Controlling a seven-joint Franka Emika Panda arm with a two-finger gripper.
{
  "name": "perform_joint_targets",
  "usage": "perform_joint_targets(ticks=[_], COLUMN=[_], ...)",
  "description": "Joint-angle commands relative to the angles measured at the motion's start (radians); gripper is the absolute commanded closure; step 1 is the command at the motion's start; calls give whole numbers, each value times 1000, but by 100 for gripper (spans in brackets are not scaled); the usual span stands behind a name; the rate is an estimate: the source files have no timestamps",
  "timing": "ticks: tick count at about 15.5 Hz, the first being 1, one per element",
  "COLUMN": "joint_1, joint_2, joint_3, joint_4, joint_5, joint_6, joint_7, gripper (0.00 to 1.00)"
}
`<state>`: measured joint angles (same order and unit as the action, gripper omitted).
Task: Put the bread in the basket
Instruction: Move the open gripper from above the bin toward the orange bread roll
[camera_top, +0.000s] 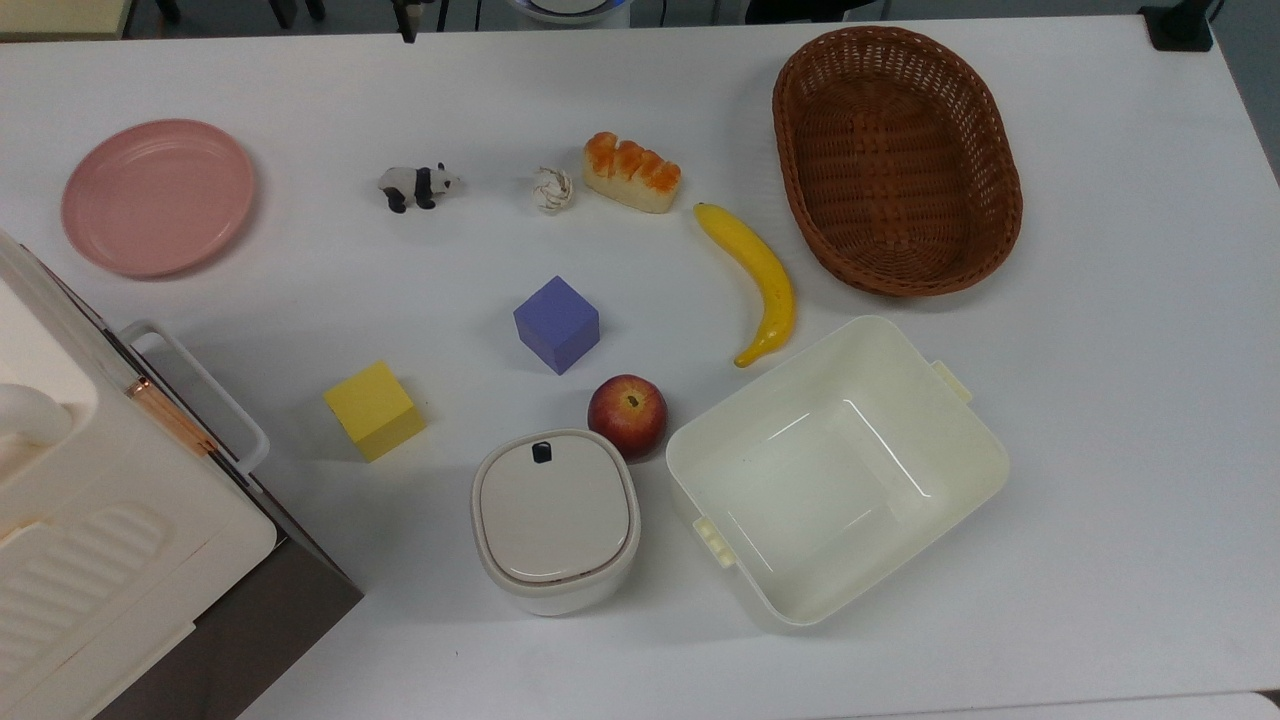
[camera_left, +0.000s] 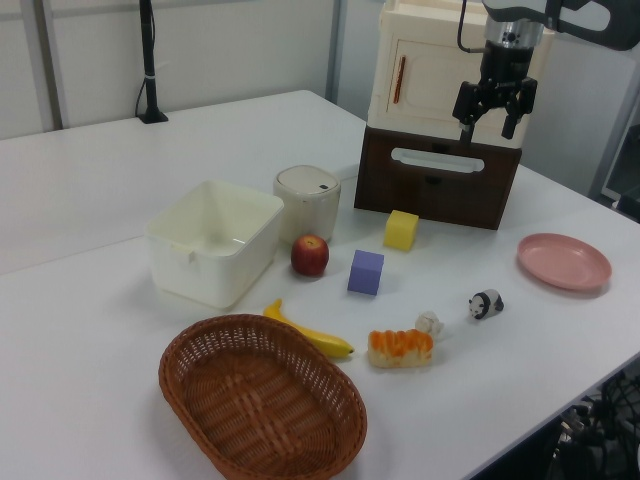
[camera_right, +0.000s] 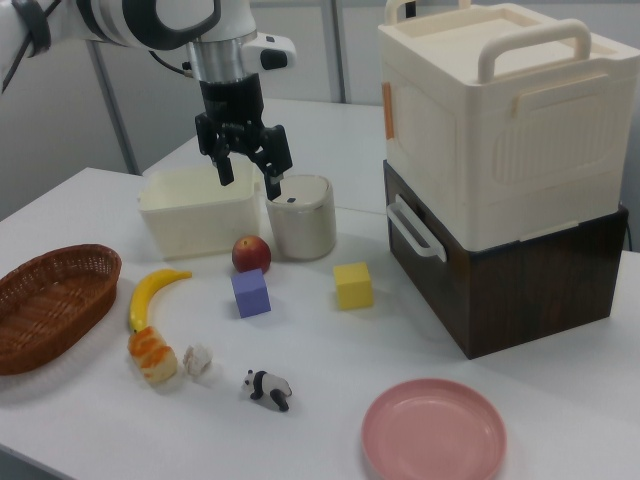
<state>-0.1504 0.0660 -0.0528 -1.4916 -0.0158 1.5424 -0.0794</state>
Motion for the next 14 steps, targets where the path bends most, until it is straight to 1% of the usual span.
perform_joint_targets(ticks=[1, 10, 14], joint_1=[38, 38, 34], joint_2=[12, 12, 14], joint_3=[-2, -1, 24], joint_4=[19, 19, -15], joint_5=[20, 22, 20], joint_6=[-30, -31, -30], joint_7=[-22, -20, -13], gripper=[0, 0, 0])
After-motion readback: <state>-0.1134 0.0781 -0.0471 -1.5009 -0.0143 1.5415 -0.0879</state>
